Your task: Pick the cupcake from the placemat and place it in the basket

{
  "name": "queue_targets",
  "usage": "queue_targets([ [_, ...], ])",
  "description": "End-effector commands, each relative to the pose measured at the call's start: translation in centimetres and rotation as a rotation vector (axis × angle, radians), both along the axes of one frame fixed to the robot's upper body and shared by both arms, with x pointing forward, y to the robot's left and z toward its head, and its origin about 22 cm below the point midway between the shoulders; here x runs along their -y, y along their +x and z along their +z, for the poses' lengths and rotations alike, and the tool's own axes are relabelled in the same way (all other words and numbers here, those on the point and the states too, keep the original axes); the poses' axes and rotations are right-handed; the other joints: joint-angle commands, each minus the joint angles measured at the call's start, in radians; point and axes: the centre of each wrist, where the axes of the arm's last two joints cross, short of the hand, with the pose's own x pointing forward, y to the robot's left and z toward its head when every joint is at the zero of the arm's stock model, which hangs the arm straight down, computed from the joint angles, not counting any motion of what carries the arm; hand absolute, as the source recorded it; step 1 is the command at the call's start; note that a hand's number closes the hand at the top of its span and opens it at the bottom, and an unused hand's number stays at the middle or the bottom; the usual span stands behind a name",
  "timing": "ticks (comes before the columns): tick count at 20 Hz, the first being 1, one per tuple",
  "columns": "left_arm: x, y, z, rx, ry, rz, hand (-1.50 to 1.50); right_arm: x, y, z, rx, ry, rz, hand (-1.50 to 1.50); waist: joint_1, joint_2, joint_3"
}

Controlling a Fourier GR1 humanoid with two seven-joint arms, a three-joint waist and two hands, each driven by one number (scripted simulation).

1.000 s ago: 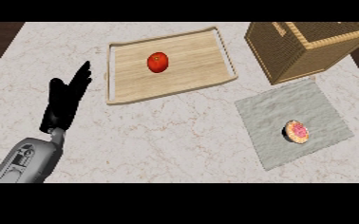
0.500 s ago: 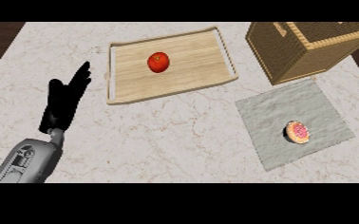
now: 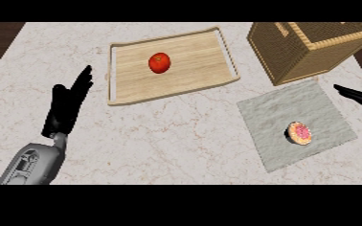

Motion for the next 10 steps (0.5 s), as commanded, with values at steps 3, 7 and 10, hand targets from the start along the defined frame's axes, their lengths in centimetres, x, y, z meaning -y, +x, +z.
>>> queue_targets([
  [3, 2.3, 0.8, 1.1, 0.011, 0.001, 0.009, 0.00, -0.1, 0.1, -2.5, -0.022, 0.035, 0.074, -1.50, -0.005, -0.001, 0.000],
  [7, 0.2, 0.3, 0.9, -0.010, -0.004, 0.008, 0.00, -1.8, 1.1, -3.1, 0.000, 0.045, 0.061, -1.50, -0.005, -0.001, 0.000],
  [10, -0.4, 0.2, 1.2, 0.005, 0.003, -0.002, 0.00, -2.9, 2.8, -2.9, -0.018, 0.042, 0.074, -1.50, -0.001, 0.000, 0.000],
])
